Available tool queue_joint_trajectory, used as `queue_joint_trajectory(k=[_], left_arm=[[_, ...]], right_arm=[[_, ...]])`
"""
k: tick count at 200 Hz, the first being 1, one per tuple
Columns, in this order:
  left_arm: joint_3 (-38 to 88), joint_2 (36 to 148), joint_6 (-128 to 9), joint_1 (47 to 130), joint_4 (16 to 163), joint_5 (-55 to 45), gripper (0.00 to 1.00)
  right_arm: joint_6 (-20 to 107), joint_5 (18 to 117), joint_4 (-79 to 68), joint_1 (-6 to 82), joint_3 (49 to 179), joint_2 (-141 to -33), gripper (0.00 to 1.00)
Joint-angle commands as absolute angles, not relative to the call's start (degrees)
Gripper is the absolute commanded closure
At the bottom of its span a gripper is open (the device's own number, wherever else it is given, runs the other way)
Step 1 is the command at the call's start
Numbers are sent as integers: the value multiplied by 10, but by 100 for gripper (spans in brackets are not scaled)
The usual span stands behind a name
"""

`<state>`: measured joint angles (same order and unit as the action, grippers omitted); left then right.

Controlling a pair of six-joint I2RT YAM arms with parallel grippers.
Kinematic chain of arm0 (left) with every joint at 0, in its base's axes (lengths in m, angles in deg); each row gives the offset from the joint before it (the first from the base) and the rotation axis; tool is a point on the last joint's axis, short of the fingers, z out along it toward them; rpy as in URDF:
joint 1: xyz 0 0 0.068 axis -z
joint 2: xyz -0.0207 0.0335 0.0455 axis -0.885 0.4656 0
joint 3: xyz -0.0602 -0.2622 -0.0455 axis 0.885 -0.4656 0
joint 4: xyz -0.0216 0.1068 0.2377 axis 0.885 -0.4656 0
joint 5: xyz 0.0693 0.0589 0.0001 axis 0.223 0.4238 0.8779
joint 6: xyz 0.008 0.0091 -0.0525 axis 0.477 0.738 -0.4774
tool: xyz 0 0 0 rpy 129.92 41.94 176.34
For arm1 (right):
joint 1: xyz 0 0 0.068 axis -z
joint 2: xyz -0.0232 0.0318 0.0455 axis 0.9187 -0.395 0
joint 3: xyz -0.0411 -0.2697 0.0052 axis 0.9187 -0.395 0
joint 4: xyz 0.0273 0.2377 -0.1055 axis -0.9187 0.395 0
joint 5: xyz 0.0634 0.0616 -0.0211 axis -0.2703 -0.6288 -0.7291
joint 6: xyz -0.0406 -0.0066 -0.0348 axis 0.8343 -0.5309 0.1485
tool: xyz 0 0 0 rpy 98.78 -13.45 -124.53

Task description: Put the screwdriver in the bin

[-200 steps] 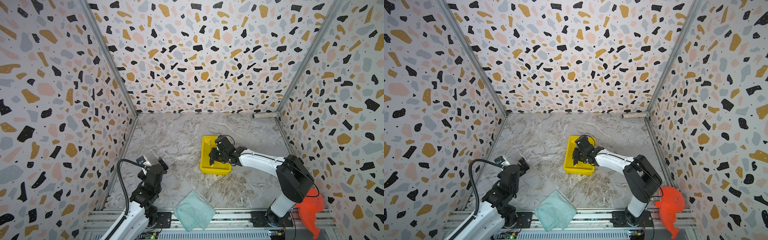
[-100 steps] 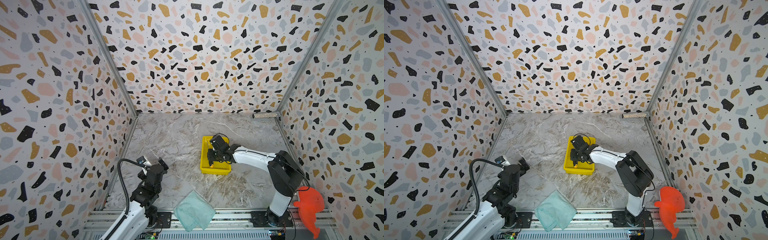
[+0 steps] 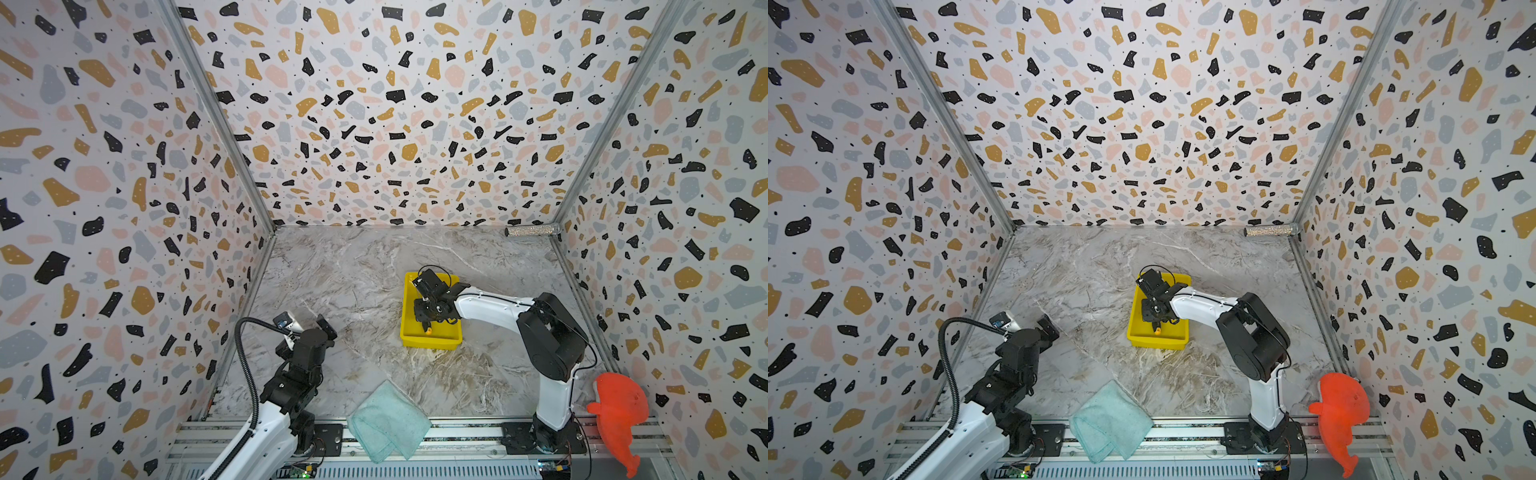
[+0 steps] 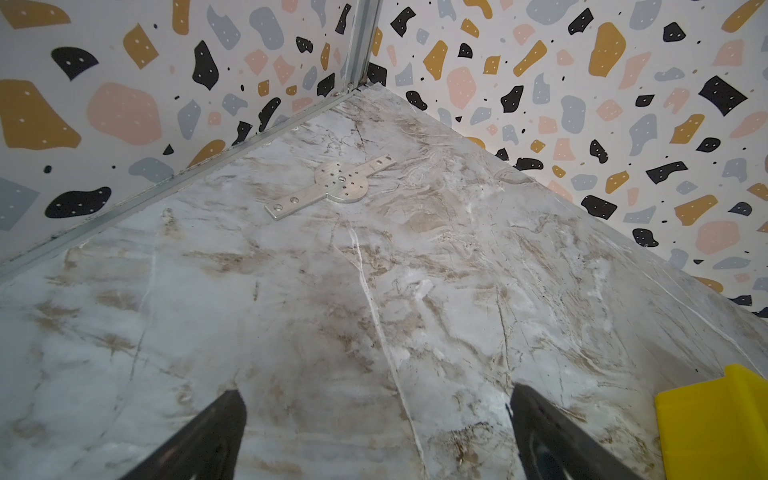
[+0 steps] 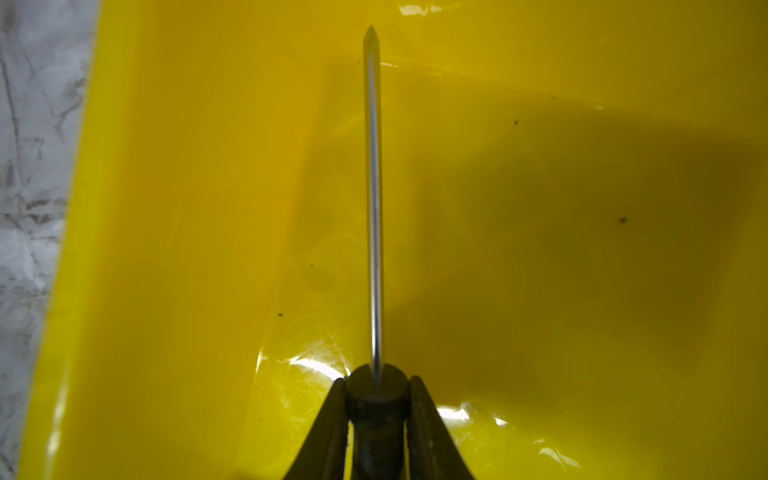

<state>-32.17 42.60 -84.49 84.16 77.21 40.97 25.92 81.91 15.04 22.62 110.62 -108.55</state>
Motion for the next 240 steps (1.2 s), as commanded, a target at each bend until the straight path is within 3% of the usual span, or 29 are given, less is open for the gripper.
queue_joint_trajectory(k=[1, 32, 63, 100, 119, 137, 153, 167, 192, 240], left_arm=[[-329, 420, -838, 840, 791, 416, 0], [-328, 426, -833, 841, 797, 413, 0], [-325, 434, -834, 841, 793, 404, 0], [-327, 433, -834, 840, 798, 399, 0], [-327, 436, -833, 841, 799, 394, 0], [-325, 436, -833, 840, 796, 391, 0], [-326, 433, -833, 841, 795, 391, 0], [-327, 430, -833, 841, 794, 389, 0], [-329, 425, -831, 840, 794, 385, 0], [-328, 425, -830, 841, 790, 384, 0]], right_arm=[[267, 831, 170, 224, 1123, -1067, 68], [260, 830, 194, 225, 1139, -1047, 55], [271, 863, 222, 226, 1157, -980, 53], [371, 976, 200, 281, 1157, -843, 49], [450, 1020, 90, 338, 1077, -756, 33], [544, 1111, -111, 374, 903, -675, 28], [625, 1126, -351, 413, 730, -633, 28], [619, 1106, -473, 448, 633, -631, 31], [630, 1068, -564, 470, 577, -671, 33], [637, 1083, -587, 491, 593, -754, 32]])
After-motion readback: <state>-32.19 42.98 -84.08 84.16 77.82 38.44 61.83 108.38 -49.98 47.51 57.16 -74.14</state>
